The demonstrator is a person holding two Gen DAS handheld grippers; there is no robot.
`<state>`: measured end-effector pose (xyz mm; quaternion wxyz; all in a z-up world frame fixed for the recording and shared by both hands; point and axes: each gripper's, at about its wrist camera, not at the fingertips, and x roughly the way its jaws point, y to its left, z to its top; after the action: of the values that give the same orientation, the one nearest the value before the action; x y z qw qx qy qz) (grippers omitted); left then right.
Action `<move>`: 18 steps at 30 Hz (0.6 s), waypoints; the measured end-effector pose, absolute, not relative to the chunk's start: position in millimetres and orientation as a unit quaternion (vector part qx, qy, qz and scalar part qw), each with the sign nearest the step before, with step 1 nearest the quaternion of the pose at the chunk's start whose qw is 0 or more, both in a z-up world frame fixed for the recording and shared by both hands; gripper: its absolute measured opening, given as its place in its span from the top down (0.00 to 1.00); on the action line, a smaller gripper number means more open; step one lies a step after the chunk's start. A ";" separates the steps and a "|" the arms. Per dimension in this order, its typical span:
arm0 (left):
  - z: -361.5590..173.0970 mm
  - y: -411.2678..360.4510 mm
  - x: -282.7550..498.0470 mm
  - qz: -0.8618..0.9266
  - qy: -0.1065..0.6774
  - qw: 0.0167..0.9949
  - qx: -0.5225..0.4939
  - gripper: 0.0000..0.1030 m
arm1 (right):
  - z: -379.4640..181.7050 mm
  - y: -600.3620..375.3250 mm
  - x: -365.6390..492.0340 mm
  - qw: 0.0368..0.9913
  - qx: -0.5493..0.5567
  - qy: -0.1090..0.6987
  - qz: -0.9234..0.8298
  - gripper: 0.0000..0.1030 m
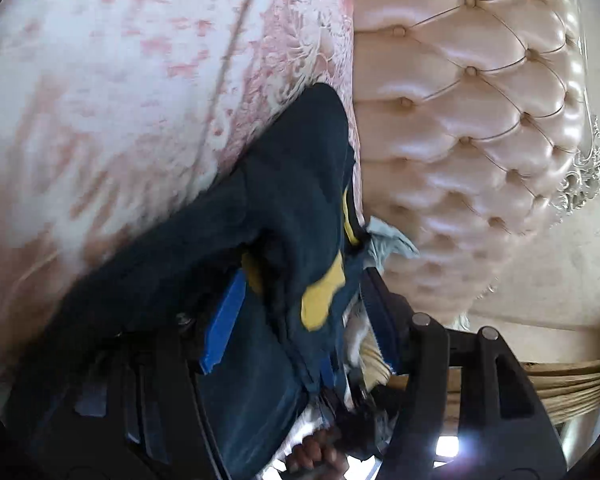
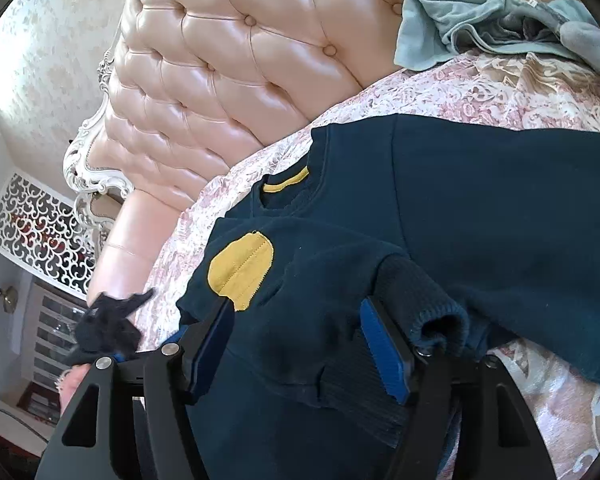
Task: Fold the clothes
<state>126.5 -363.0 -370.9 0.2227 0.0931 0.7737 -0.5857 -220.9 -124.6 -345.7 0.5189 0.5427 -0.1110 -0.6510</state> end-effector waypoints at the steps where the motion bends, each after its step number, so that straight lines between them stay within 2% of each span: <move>1: -373.4 -366.2 124.7 -0.576 0.778 0.235 0.084 0.39 | -345.9 -124.4 -221.7 0.518 0.545 -0.115 -0.649 0.35; 2: -375.7 -369.5 123.2 -0.568 0.782 0.246 0.075 0.42 | -346.0 -124.3 -222.4 0.518 0.546 -0.117 -0.648 0.35; 4: -372.9 -376.1 126.5 -0.568 0.779 0.257 0.062 0.85 | -345.0 -124.3 -222.3 0.519 0.546 -0.118 -0.647 0.35; 5: -369.8 -379.0 129.8 -0.570 0.776 0.262 0.057 0.88 | -343.5 -124.6 -221.4 0.521 0.544 -0.119 -0.646 0.35; 11: -365.0 -391.1 150.9 -0.582 0.763 0.278 0.042 0.89 | -337.9 -139.2 -204.8 0.550 0.540 -0.097 -0.630 0.32; 15: -388.5 -392.1 151.8 -0.559 0.782 0.270 0.054 0.89 | -344.4 -141.8 -201.5 0.545 0.544 -0.079 -0.634 0.32; 17: -388.7 -391.4 155.1 -0.562 0.783 0.262 0.054 0.86 | -346.3 -138.9 -204.6 0.543 0.551 -0.090 -0.627 0.32; 18: -383.4 -388.0 160.7 -0.562 0.782 0.263 0.061 0.80 | -347.2 -138.2 -204.8 0.543 0.552 -0.092 -0.626 0.32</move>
<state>160.7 -388.0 -383.4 0.2625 0.0612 0.7821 -0.5618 -204.8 -138.2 -347.2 0.5428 0.5523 -0.0917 -0.6260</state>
